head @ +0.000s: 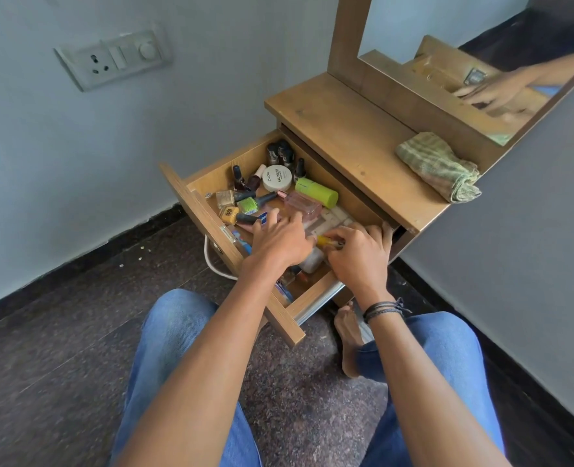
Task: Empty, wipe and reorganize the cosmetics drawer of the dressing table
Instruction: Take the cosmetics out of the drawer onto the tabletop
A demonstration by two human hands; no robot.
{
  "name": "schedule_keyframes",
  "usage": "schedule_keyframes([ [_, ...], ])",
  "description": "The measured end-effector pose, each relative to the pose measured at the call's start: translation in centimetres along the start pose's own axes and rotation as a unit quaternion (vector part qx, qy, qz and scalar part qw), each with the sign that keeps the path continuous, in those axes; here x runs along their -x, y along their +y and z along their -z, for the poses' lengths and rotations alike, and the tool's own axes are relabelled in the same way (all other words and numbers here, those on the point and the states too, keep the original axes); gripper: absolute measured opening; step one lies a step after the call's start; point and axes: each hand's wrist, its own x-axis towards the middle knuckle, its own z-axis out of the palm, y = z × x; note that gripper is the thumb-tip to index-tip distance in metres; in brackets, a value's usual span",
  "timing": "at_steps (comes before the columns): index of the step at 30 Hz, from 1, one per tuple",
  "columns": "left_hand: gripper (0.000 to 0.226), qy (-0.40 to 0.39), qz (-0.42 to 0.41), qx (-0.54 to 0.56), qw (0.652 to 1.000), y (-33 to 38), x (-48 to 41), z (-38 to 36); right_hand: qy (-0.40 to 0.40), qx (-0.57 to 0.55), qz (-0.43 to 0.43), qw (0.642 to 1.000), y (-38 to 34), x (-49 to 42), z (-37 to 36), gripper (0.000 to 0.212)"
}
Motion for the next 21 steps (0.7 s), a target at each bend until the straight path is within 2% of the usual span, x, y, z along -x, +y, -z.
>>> schedule_keyframes([
  [8, 0.062, 0.014, -0.009, 0.029, 0.999, -0.1, 0.2, 0.6, 0.008, -0.002, 0.0, 1.0, 0.0, 0.0, -0.2, 0.02],
  [15, 0.06, 0.022, -0.023, 0.105, 0.994, 0.1, 1.1, 1.4, 0.017, -0.006, 0.0, 1.0, 0.2, -0.1, -0.5, 0.02],
  [21, 0.06, 0.057, -0.038, 0.172, 0.983, -0.3, 0.5, 1.2, 0.054, -0.058, 0.008, 0.997, 0.4, 0.1, -0.8, 0.019],
])
